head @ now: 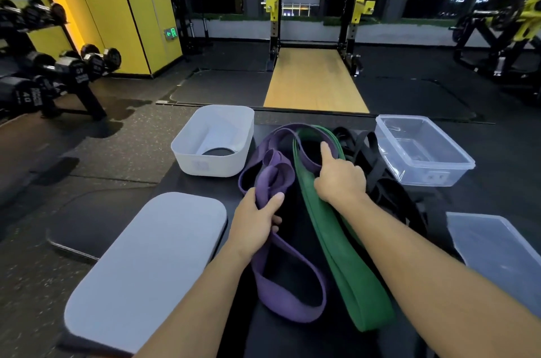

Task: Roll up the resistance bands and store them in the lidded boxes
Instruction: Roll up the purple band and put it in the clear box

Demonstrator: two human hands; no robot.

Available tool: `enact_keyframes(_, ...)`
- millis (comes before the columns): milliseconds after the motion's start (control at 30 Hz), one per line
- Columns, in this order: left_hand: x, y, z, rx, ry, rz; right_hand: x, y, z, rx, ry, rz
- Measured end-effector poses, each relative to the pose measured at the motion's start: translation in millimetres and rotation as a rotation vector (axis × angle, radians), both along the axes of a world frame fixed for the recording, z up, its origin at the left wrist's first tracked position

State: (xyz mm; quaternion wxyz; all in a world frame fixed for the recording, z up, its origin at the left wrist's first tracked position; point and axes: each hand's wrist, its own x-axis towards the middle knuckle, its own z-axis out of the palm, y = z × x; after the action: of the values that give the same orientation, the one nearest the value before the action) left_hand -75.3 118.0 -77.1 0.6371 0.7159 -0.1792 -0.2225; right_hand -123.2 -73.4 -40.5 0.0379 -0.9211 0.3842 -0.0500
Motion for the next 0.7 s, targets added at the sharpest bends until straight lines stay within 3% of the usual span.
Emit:
enact_keyframes(100, -2.1, 2.8, -3.5, -0.052, -0.033, 0.009, 16.1, -1.7, -5.0, -0.008, -0.028, 0.014)
enact_keyframes(200, -0.6, 3.7, -3.8, -0.091, -0.025, 0.035, 31.0, 6.3, -8.5, -0.092, -0.31, 0.085)
enact_keyframes(267, 0.8, 3.1, -3.1, -0.092, -0.035, 0.037, 38.7, 12.8, -8.3, 0.098, -0.465, 0.283)
enact_keyframes(300, 1.5, 2.9, -4.1, -0.081, -0.046, 0.035, 40.2, 15.8, -9.7, 0.239, -0.42, 0.387)
enact_keyframes(367, 2.1, 3.3, -6.7, -0.051, -0.07, 0.029, 37.8, 19.0, -13.7, 0.297, -0.215, 0.433)
enact_keyframes(533, 4.7, 3.0, -9.5, -0.036, -0.1, 0.013, 25.2, 18.2, -25.1, 0.151, -0.309, 0.303)
enact_keyframes(700, 2.7, 5.6, -9.2, -0.003, -0.109, -0.008, 2.8, 24.9, -25.0, -0.009, -0.001, 0.128)
